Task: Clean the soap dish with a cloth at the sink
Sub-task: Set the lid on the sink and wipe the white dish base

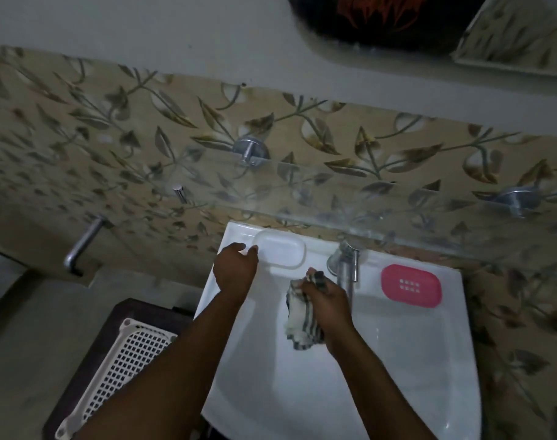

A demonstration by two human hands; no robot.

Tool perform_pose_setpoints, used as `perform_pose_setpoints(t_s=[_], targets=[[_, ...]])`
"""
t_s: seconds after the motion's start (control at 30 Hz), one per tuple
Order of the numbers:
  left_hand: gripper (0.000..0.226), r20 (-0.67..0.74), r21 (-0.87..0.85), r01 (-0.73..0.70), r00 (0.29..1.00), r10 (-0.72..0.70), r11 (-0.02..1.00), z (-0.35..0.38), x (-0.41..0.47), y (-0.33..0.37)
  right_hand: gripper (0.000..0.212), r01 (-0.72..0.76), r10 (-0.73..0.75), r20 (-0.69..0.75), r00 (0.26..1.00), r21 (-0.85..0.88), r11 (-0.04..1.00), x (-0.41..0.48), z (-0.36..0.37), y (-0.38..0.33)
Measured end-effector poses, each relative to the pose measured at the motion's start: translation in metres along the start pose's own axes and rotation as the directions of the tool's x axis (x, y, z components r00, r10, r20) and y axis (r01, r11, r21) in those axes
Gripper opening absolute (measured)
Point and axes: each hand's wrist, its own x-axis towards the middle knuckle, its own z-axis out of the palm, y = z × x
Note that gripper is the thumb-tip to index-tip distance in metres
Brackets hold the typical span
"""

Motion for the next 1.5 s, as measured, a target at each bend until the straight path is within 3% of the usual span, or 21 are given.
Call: perform_pose_setpoints(t_s=[0.1,0.27,0.43,0.53,0.63,0.8,0.9,1.0,1.2,1.5], targets=[[0.051,0.081,-0.011,0.002,0.997,-0.001,1.0,0.007,0.016,-0.003,0.006,0.006,-0.008,-0.042,0.999,-0.043,0.999,0.024,0.016,-0.009],[0.035,0.111,-0.001,-0.061,0.992,0.061,0.998,0.001,0.006,0.0,0.011,-0.066,0.062,-0.07,0.996,-0.057,0.996,0.039,0.028,-0.012],[0.024,0.138,-0.222,-0.02,0.989,0.052,0.975,-0.016,-0.022,-0.018,0.02,-0.008,0.005,-0.039,0.999,-0.065,0.998,0.013,0.019,0.007],[0.02,0.147,-0.296,0.015,0.989,0.03,0.955,-0.033,-0.052,-0.028,0.04,0.044,-0.041,0.025,0.999,-0.095,0.995,-0.016,0.008,0.026],[0.016,0.188,-0.369,0.061,0.982,0.011,0.927,-0.047,-0.078,-0.036,0.028,0.079,-0.077,0.053,0.996,-0.037,0.996,-0.039,-0.005,0.037],[0.007,0.457,-0.529,0.31,0.888,-0.042,0.79,-0.062,-0.098,-0.043,0.036,0.079,-0.077,0.093,0.993,-0.021,0.997,-0.06,-0.027,0.048],[0.02,0.573,-0.51,0.384,0.819,-0.029,0.77,-0.068,-0.104,-0.04,0.032,0.062,-0.06,0.096,0.994,-0.022,0.998,-0.067,-0.04,0.053],[0.023,0.578,-0.465,0.321,0.816,0.009,0.825,-0.07,-0.11,-0.036,0.024,0.041,-0.04,0.069,0.997,-0.015,0.999,-0.075,-0.053,0.059],[0.018,0.475,-0.401,0.117,0.875,0.097,0.908,-0.075,-0.123,-0.027,0.013,0.003,-0.002,-0.021,1.0,0.043,0.999,-0.084,-0.077,0.082],[0.026,0.371,-0.365,-0.144,0.884,0.285,0.92,-0.084,-0.15,-0.01,0.017,0.007,-0.004,-0.028,1.0,0.115,0.993,-0.089,-0.099,0.088]])
